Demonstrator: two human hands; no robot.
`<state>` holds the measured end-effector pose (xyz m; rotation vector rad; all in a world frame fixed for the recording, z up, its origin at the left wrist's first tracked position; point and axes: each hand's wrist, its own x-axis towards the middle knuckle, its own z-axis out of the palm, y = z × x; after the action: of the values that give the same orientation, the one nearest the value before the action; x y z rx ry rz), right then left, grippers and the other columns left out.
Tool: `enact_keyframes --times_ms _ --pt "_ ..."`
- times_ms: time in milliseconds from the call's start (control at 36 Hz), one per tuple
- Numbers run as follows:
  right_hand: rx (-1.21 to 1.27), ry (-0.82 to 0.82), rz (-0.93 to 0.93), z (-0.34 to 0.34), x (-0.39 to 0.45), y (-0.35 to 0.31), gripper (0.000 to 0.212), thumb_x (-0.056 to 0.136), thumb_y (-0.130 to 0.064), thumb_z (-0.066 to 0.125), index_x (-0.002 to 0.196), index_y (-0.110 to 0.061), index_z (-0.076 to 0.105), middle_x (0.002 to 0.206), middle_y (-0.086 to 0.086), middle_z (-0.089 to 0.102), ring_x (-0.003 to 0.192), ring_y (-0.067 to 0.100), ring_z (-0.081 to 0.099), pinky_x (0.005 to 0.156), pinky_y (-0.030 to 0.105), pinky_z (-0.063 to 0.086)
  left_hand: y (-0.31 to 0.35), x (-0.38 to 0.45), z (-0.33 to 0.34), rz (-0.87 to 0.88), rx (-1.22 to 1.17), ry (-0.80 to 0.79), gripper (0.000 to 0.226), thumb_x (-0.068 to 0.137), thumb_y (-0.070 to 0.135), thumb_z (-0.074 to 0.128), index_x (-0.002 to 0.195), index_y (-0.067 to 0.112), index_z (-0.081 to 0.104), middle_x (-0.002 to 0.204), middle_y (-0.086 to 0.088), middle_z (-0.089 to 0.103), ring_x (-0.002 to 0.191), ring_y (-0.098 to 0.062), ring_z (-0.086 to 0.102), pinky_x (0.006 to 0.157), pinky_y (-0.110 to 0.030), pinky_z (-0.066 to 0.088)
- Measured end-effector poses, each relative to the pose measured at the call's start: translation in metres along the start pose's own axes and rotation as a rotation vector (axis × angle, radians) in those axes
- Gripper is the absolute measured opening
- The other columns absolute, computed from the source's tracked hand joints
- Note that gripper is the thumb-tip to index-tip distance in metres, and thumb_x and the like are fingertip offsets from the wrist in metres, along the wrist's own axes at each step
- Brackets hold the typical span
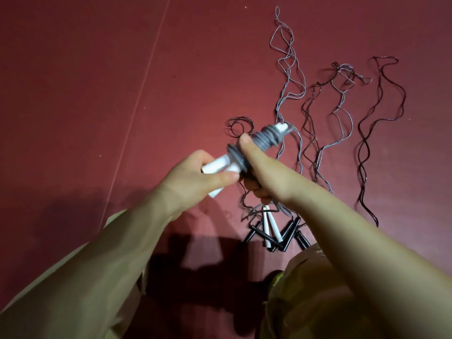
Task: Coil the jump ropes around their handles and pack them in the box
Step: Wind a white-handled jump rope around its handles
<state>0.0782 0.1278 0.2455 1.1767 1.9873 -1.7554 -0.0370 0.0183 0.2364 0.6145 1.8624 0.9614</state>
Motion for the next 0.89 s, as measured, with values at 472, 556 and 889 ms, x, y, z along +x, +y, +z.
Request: enact_keyframes --times_ms 472,556,889 --pt "-0.103 0.105 -0.153 -0.002 0.001 0.002 0.073 0.094 -0.067 0.027 0.063 -0.006 0.053 0.046 -0.011 0.041 0.051 0.009 0.034 0.058 0.033 0.032 0.010 -0.009 -0.008 -0.217 -0.361 -0.454 0.049 0.069 0.056 0.053 0.092 0.014 0.062 0.078 -0.009 0.067 0.068 -0.022 0.063 0.062 -0.031 0.050" --pt "-0.016 0.064 -0.159 -0.001 0.007 0.004 0.115 0.063 -0.097 0.030 0.092 0.012 0.055 0.072 0.007 0.053 0.073 0.018 0.044 0.091 0.062 0.043 0.010 -0.010 -0.014 -0.306 -0.496 -0.600 0.068 0.070 0.067 0.031 0.083 0.009 0.065 0.066 -0.008 0.062 0.052 -0.020 0.056 0.052 -0.027 0.048" --pt "-0.238 0.033 0.010 0.010 -0.001 0.007 0.071 0.098 -0.059 0.002 0.057 -0.016 0.041 0.033 -0.010 0.037 0.047 0.014 0.034 0.054 0.027 0.025 0.000 -0.005 0.005 -0.138 0.078 -0.221 0.063 0.090 0.065 0.031 0.070 0.012 0.059 0.044 0.005 0.052 0.033 -0.009 0.035 0.049 -0.025 0.035"
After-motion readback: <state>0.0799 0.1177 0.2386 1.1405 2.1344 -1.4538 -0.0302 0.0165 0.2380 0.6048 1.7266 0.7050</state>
